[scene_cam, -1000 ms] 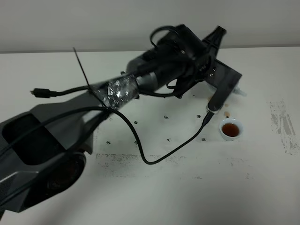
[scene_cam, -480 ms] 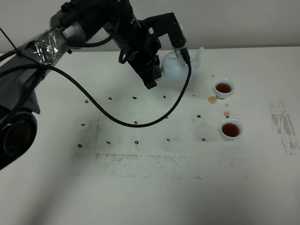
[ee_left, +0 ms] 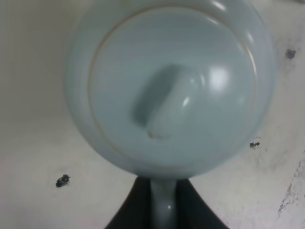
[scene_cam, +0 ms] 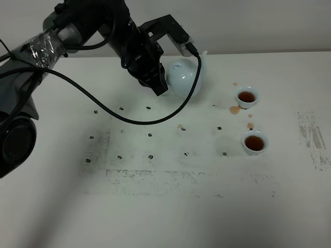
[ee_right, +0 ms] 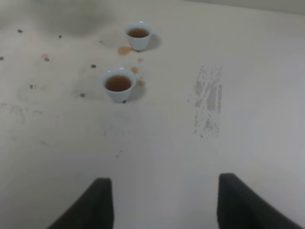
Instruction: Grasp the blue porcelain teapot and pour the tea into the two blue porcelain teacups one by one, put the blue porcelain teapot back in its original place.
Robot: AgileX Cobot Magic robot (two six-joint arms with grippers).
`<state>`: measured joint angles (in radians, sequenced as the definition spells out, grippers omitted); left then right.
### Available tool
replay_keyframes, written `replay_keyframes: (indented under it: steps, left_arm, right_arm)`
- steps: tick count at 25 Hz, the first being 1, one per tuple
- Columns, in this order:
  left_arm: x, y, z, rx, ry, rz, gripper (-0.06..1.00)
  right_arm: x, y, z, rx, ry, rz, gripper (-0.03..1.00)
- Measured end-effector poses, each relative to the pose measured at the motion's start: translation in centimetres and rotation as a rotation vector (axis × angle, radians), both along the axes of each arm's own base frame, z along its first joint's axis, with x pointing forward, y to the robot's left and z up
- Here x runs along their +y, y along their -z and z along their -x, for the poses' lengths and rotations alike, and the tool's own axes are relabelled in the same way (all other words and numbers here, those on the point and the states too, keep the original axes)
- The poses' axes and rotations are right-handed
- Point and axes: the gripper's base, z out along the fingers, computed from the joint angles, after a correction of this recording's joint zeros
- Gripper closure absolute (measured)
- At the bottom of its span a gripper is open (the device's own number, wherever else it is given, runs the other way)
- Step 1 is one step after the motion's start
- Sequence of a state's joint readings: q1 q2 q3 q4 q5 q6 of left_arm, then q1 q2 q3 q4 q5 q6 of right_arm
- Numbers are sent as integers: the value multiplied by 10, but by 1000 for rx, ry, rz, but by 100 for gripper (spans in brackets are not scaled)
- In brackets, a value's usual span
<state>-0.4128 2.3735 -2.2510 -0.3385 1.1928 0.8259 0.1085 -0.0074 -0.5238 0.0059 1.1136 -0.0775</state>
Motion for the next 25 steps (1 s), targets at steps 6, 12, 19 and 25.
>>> replay_keyframes:
  steps: [6,12,19,25]
  left_arm:
    - [0,31,-7,38,6,-24,88]
    - [-3,58,-14,43,5,-12,88]
    - [-8,80,-18,56,9,27,88]
    - [-11,78,-18,55,25,70,88]
  right_arm:
    - [0,0,0,0,0,0,50]
    - [0,0,0,0,0,0,50]
    - [0,0,0,0,0,0,50]
    - [0,0,0,0,0,0,50]
